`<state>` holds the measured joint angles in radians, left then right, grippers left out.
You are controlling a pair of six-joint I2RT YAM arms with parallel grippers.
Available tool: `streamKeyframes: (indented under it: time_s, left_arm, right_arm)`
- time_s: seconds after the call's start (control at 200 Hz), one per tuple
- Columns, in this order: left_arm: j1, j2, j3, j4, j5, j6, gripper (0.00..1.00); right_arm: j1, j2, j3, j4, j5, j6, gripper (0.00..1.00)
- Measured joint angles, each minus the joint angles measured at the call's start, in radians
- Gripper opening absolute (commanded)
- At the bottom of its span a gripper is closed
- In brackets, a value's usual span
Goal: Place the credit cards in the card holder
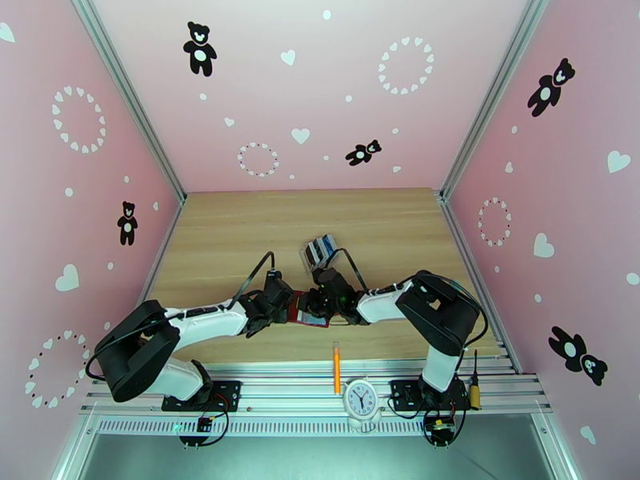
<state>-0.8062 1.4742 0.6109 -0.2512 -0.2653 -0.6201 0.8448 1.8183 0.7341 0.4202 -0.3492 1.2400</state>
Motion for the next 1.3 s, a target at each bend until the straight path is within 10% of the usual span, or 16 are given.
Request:
streamKeyframes:
  time_s: [1.302]
  left_arm:
    - [-0.036,-0.261,0.077,-0.131,0.124,0.042,0.44]
  right_arm:
    - [-0.016,-0.235,0.036,-0.348,0.106,-0.159,0.32]
